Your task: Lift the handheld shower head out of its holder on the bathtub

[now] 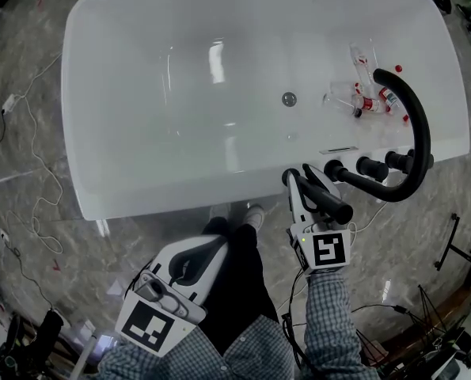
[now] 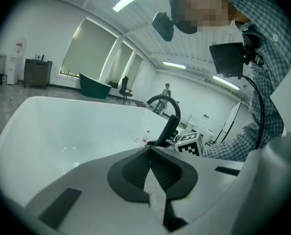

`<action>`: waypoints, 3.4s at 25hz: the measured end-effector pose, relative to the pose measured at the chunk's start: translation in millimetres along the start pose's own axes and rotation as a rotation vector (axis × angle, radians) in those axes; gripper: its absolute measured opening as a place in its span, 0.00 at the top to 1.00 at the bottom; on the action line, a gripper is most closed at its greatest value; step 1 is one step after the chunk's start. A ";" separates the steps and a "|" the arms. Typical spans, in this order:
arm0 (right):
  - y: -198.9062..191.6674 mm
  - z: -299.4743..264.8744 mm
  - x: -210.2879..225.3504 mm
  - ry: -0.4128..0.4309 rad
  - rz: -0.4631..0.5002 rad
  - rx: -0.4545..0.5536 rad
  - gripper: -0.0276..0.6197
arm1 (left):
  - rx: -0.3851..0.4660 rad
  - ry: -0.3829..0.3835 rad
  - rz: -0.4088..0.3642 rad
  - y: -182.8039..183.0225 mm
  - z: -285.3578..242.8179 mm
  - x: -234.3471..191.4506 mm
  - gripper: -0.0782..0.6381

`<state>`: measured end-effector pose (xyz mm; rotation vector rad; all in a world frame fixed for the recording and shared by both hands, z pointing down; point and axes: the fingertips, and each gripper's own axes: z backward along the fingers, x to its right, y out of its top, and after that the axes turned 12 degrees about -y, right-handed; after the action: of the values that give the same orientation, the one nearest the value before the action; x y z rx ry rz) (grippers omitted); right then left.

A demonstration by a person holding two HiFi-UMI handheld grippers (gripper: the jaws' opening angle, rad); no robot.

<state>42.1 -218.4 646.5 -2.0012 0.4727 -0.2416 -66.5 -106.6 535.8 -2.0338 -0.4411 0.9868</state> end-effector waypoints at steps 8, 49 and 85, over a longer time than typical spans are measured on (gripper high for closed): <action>25.5 23.0 10.4 -0.037 -0.024 0.006 0.80 | 0.027 0.017 -0.034 30.8 9.7 4.5 0.88; 176.5 160.5 86.6 -0.219 -0.093 0.110 0.80 | 0.083 -0.096 -0.238 167.1 38.4 99.0 0.88; 278.2 276.2 129.4 -0.273 -0.112 0.235 0.80 | 0.185 -0.080 -0.390 249.4 44.7 140.5 0.88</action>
<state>198.0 -162.2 268.3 -1.7976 0.1506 -0.0849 -21.3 -150.5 253.0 -1.6648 -0.7293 0.8356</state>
